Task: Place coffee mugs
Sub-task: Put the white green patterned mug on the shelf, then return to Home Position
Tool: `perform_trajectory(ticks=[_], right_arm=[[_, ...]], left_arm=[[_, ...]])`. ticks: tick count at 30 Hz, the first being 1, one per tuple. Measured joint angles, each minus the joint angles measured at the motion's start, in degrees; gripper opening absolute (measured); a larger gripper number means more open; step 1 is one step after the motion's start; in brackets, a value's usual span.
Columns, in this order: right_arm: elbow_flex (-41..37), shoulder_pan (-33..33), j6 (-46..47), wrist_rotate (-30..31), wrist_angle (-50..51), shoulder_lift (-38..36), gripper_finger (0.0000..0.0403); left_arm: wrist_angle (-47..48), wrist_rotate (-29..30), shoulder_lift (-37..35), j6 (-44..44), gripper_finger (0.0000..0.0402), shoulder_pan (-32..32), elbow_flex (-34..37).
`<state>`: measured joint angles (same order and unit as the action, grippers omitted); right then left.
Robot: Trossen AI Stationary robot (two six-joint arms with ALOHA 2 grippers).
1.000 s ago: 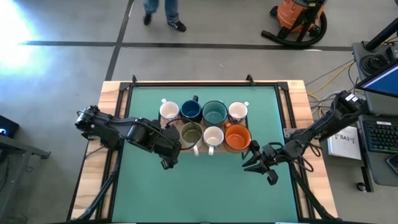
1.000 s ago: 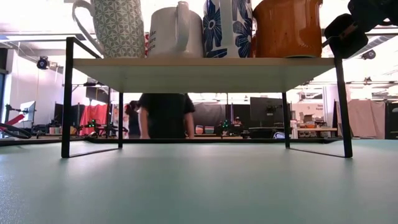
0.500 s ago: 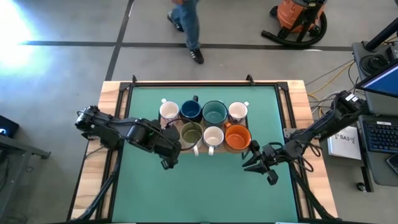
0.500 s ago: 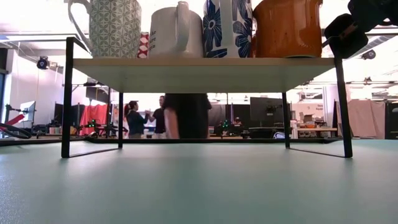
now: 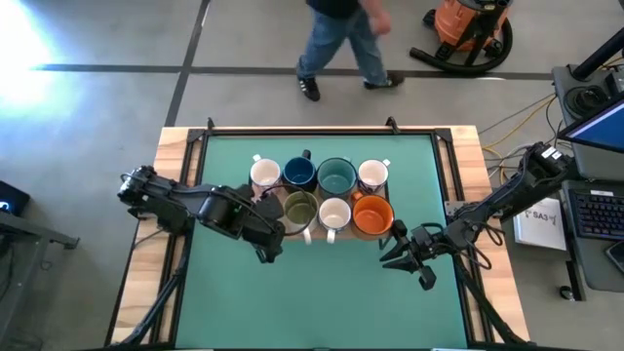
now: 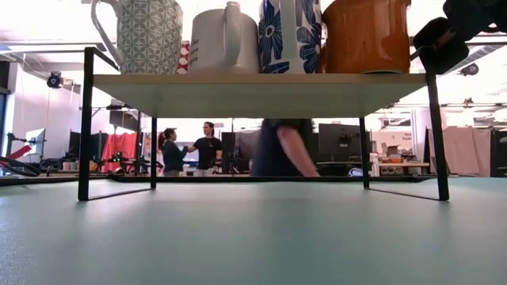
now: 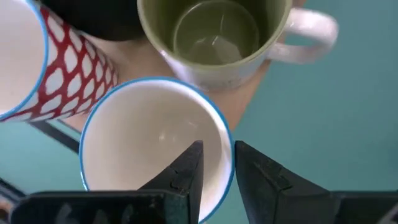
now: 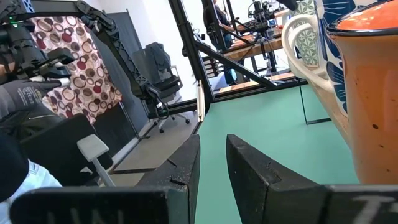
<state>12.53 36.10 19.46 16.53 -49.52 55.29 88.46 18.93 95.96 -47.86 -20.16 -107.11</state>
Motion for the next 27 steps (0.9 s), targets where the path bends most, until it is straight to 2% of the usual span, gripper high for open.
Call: perform_trajectory(ticks=[5,14,18,23,27], right_arm=[[0.0,0.0,0.0,0.0,0.0,0.0,0.0068],[0.0,0.0,0.0,0.0,0.0,0.0,0.0068],[0.0,0.0,0.0,0.0,0.0,0.0,0.0068],[0.0,0.0,0.0,0.0,0.0,0.0,0.0068],[0.0,0.0,0.0,0.0,0.0,0.0,0.0068]], left_arm=[[-1.4,1.9,0.0,1.2,0.0072,0.0,-1.1],[1.5,3.5,0.4,2.7,0.0072,-0.4,-8.0],[1.6,8.7,-0.6,5.8,0.0072,-2.4,-9.7],[1.6,14.7,-5.2,6.9,0.0072,-5.6,-8.1],[1.5,17.3,-11.6,6.7,0.0072,-6.2,-2.4]])
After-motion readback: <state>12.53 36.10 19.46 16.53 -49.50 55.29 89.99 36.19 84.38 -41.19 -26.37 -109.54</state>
